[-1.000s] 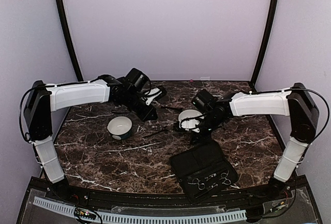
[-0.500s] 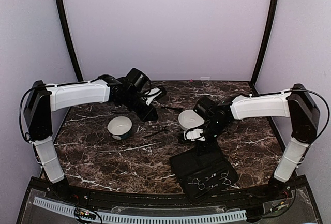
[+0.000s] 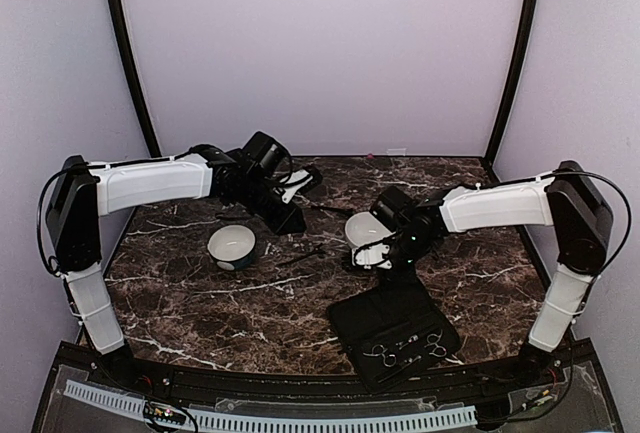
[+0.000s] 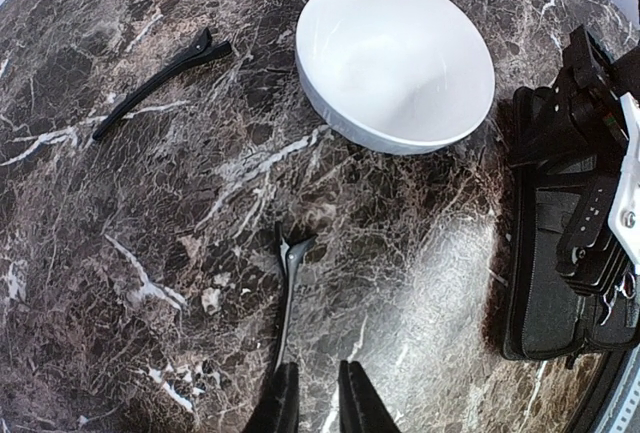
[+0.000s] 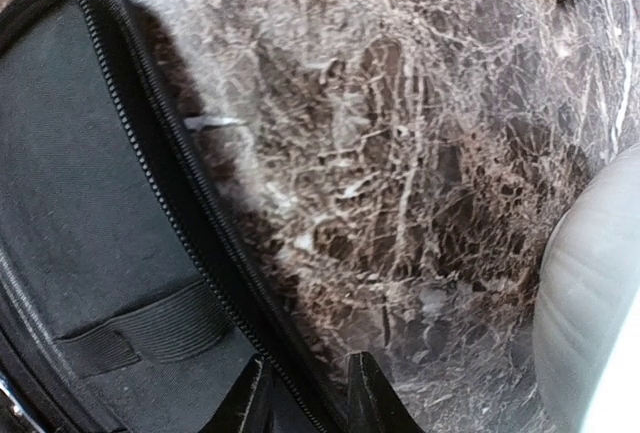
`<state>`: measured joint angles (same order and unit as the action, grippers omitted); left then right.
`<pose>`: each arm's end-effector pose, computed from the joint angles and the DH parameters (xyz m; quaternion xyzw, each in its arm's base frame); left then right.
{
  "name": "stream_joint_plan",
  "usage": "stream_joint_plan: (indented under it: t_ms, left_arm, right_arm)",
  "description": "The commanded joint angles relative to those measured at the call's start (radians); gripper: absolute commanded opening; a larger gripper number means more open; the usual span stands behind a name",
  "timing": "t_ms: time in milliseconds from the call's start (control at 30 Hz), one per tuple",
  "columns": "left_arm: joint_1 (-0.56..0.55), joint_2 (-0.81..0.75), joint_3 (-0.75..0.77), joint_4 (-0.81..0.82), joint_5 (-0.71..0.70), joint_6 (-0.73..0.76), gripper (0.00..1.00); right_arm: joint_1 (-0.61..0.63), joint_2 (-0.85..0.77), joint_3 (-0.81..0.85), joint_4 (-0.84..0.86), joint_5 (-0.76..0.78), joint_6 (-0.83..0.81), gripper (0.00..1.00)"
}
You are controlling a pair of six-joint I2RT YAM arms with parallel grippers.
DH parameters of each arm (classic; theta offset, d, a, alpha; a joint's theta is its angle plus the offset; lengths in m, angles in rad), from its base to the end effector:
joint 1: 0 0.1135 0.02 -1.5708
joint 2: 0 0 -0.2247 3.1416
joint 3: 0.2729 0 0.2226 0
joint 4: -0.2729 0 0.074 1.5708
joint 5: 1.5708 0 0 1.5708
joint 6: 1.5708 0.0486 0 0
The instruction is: Sort the hair-cutting tools
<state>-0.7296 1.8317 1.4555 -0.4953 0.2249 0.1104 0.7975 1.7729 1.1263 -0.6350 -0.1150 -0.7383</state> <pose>0.2742 -0.2597 0.2148 0.4158 0.8367 -0.2041 0.2921 0.2106 0.2237 0.1352 -0.6922 0.7049 0.0611 0.1421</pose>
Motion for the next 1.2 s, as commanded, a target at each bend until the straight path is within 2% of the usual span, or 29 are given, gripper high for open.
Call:
stream_joint_plan:
  t_ms: [0,100,200,433,533,600,767,933,1067,1167]
  left_arm:
    - [-0.004,-0.031,-0.011,0.000,0.020,-0.006,0.15]
    - [-0.004,-0.028,-0.011,0.000,0.023,-0.006,0.15]
    - [-0.004,-0.026,-0.012,-0.001,0.024,-0.004,0.15]
    - [-0.004,-0.020,-0.011,-0.003,0.027,-0.005,0.16]
    - [-0.004,-0.014,-0.013,-0.005,0.039,-0.001,0.19]
    - [-0.005,-0.001,-0.016,-0.015,0.078,0.016,0.26]
    - [-0.007,0.024,-0.055,-0.030,0.125,0.116,0.45]
    - [-0.005,0.025,-0.101,-0.020,0.075,0.206,0.56]
    - [-0.006,0.083,-0.105,-0.019,0.011,0.227,0.58]
    - [-0.005,0.128,-0.071,-0.027,-0.018,0.226,0.56]
  right_arm:
    - [-0.007,0.027,0.001,0.076,0.046,0.029,0.25]
    - [-0.011,0.034,0.005,0.072,0.030,0.035,0.10]
    - [-0.023,0.037,0.015,0.057,0.002,0.052,0.01]
    - [-0.101,-0.003,-0.004,0.077,0.011,0.142,0.00]
    - [-0.109,-0.027,-0.033,0.095,0.027,0.158,0.00]
    - [-0.109,-0.030,-0.037,0.090,0.009,0.157,0.00]
    - [-0.107,-0.065,-0.032,0.010,-0.179,0.096,0.17]
    - [-0.126,-0.211,-0.051,-0.009,-0.210,0.066,0.31]
    - [-0.204,-0.318,-0.078,-0.013,-0.246,0.052,0.36]
    - [-0.262,-0.402,-0.149,0.075,-0.259,0.066,0.39]
